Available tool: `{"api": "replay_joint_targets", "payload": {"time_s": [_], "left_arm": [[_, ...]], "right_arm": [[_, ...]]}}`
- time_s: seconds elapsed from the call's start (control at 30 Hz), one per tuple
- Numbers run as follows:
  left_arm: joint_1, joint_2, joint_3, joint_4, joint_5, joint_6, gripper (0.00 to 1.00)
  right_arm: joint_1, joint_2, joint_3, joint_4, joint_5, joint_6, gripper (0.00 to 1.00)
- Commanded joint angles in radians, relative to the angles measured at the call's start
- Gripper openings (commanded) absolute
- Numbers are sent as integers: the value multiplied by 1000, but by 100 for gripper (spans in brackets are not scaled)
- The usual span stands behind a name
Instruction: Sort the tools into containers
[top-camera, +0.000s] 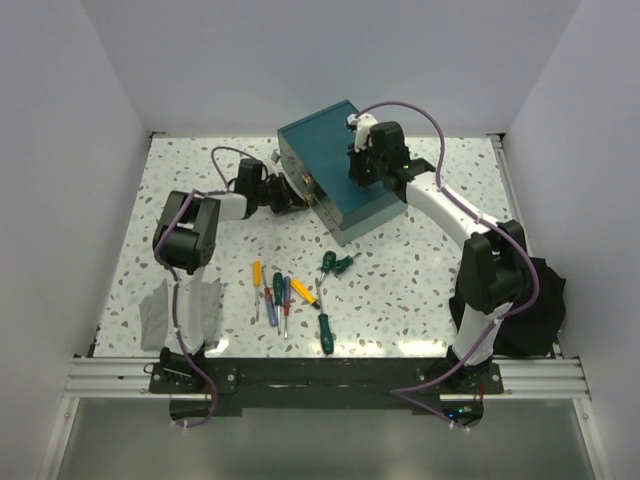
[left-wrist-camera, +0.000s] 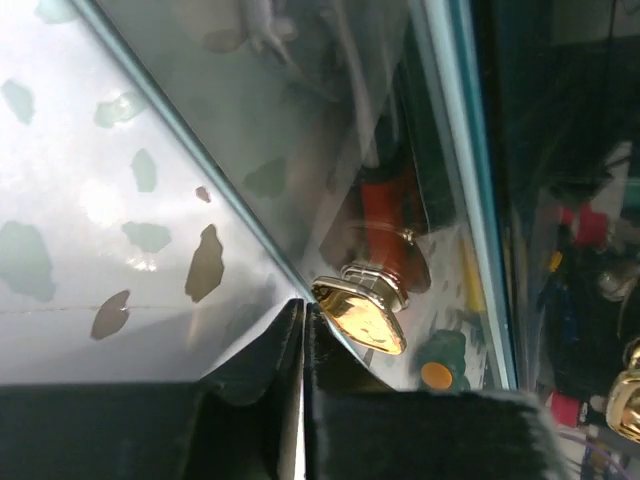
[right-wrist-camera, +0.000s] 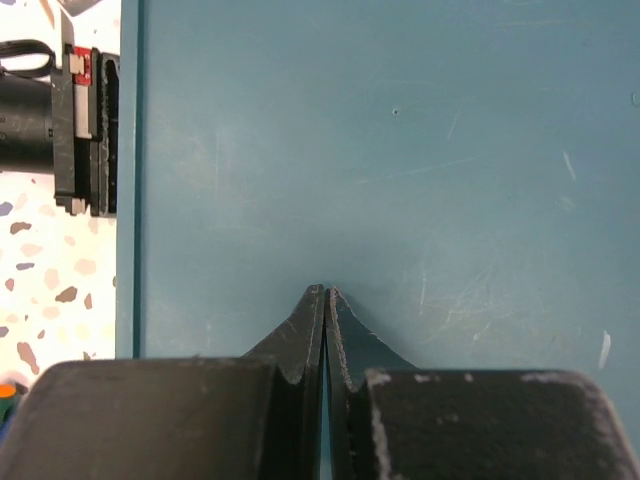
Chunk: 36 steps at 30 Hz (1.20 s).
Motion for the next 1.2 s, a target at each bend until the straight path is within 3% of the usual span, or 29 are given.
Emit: {"api": "replay_joint_targets", "payload": {"time_s": [0.0, 0.07, 0.1, 0.2, 0.33, 0.4, 0.6, 0.73, 0.8, 0.9, 1.17], "left_arm": [[6, -59, 66, -28, -8, -4, 13], [26, -115, 74, -318, -126, 36, 22], [32, -180, 54, -362, -198, 78, 27], [75, -251, 40, -494, -173, 122, 39], [112, -287, 34, -446, -79, 134, 45], [109, -298, 32, -341, -57, 105, 46], [86, -222, 146, -186, 28, 1, 49], [72, -183, 215, -142, 60, 106, 50], [75, -158, 251, -187, 95, 168, 50], [69, -153, 273, -265, 88, 229, 50], [46, -193, 167, -260, 72, 160, 50]], "right_arm": [[7, -28, 58, -106, 65, -25, 0], [6, -45, 70, -102, 90, -48, 0], [3, -73, 78, -93, 110, -54, 0], [-7, -120, 76, -62, 170, -67, 0], [-69, -156, 75, -28, 179, -19, 0], [-132, -147, 98, -30, 173, -8, 0], [-296, -15, 243, -71, 112, 6, 0], [-353, 30, 251, -31, 96, 9, 0], [-381, 18, 182, 54, 102, 32, 0], [-387, 48, 187, 36, 95, 45, 0], [-387, 73, 109, 50, 112, 52, 0]]}}
